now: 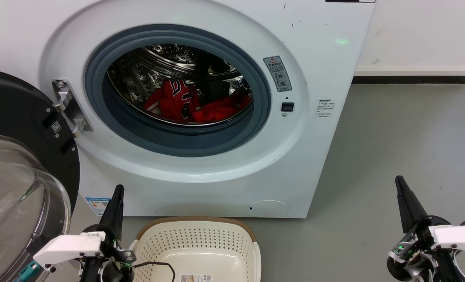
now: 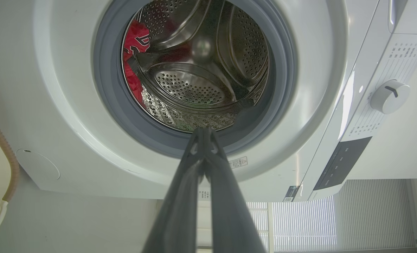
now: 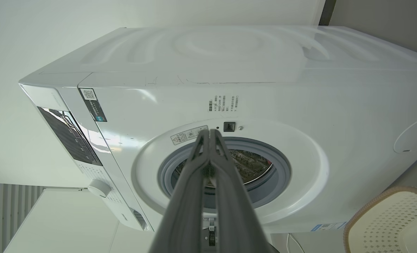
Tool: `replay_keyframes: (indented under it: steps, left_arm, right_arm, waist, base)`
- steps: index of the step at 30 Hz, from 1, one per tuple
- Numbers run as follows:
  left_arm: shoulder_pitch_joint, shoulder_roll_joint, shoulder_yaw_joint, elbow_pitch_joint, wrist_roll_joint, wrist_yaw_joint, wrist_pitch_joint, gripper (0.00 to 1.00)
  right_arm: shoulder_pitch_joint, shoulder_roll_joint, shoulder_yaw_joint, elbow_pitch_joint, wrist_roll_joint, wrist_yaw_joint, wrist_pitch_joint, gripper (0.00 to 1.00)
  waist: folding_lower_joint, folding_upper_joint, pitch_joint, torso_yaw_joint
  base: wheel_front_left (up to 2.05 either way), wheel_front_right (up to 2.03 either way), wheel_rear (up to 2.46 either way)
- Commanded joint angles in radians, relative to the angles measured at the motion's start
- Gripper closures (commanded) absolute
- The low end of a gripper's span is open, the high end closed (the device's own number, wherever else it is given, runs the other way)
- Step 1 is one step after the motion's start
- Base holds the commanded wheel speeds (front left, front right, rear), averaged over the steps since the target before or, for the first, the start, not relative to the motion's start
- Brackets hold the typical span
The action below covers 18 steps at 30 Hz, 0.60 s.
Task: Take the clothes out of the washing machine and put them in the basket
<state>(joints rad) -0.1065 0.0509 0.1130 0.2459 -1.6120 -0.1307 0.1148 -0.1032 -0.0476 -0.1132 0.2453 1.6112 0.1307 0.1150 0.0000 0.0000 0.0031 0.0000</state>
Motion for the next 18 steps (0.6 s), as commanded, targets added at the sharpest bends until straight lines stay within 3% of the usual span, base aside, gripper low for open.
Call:
replay_keyframes:
  steps: [1, 7, 8, 18]
  left_arm:
    - [-0.006, -0.001, 0.003, -0.001, -0.002, -0.002, 0.002, 1.00]
    - [-0.006, -0.001, 0.003, -0.001, -0.002, -0.002, 0.002, 1.00]
    - [0.001, 0.000, -0.001, 0.003, 0.000, 0.000, -0.001, 0.00]
    - [0.036, -0.002, -0.011, -0.001, 0.025, 0.000, -0.038, 0.00]
  right_arm:
    - [-0.012, -0.005, 0.000, 0.001, 0.004, 0.000, 0.001, 1.00]
    - [-0.012, -0.005, 0.000, 0.001, 0.004, 0.000, 0.001, 1.00]
    - [0.002, 0.001, 0.000, 0.002, 0.000, 0.000, 0.000, 0.00]
    - [0.034, 0.003, 0.016, 0.002, -0.017, 0.000, -0.038, 0.00]
  waist:
    - [0.0000, 0.0000, 0.000, 0.000]
    - [0.0000, 0.0000, 0.000, 0.000]
    - [0.0000, 0.0000, 0.000, 0.000]
    - [0.0000, 0.0000, 0.001, -0.001]
  base:
    - [0.00, 0.00, 0.00]
    - [0.00, 0.00, 0.00]
    - [0.00, 0.00, 0.00]
    - [0.00, 0.00, 0.00]
